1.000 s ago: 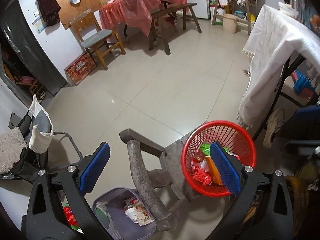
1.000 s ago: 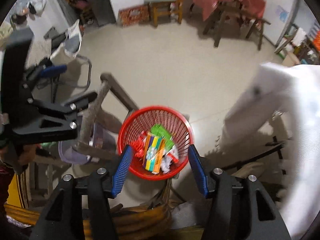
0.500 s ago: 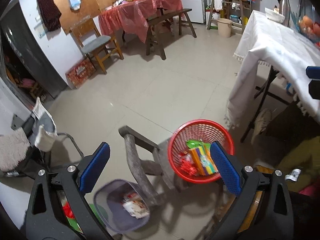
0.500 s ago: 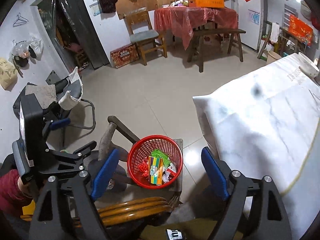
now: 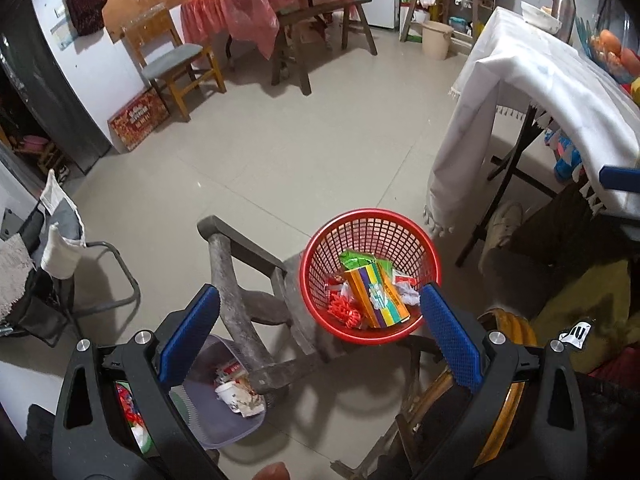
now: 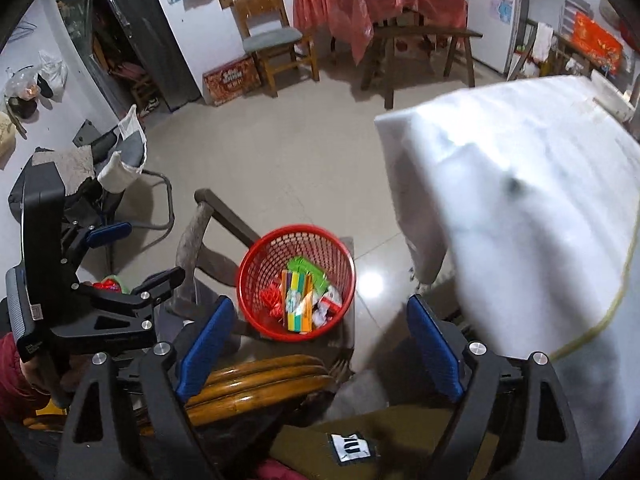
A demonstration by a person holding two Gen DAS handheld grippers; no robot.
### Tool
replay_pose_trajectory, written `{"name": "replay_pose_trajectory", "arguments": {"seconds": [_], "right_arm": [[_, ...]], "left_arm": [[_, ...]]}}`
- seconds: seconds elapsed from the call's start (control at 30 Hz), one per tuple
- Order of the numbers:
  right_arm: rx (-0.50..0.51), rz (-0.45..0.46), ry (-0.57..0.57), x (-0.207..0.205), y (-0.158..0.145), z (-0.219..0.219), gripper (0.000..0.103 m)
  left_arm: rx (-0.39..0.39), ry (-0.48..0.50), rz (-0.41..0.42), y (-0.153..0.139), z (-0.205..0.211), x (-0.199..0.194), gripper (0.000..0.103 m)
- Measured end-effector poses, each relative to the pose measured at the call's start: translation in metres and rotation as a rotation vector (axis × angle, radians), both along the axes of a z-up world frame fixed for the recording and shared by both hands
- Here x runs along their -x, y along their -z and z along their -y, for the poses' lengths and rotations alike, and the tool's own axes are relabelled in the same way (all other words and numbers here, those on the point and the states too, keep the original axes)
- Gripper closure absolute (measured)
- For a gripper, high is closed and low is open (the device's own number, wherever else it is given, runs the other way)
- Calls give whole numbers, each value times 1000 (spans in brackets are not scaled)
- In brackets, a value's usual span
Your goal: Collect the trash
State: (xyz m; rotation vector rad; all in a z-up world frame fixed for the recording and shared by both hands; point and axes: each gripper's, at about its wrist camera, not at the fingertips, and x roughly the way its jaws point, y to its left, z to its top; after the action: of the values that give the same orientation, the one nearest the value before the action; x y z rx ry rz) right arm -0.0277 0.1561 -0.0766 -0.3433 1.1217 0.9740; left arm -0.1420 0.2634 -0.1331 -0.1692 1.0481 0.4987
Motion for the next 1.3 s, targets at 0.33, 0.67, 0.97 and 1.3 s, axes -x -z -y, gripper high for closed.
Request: {"name": "replay_pose_trajectory", "arguments": {"seconds": [0.33,0.67,0.97,1.3], "right_arm": [[53,37,-17,14,16,-9,17],[84,28,-15,15,27,-9,10],[95,17,1,10,31,-4,10],[103,15,-6,14,31,-7,10]], "left_arm": [[20,-7,-21,15,-2,-2,7],[11,23,-68,29,9,-6,7],[23,32,-92,40,13,-8,7],[57,43,-102,46,15,-11,7]]}}
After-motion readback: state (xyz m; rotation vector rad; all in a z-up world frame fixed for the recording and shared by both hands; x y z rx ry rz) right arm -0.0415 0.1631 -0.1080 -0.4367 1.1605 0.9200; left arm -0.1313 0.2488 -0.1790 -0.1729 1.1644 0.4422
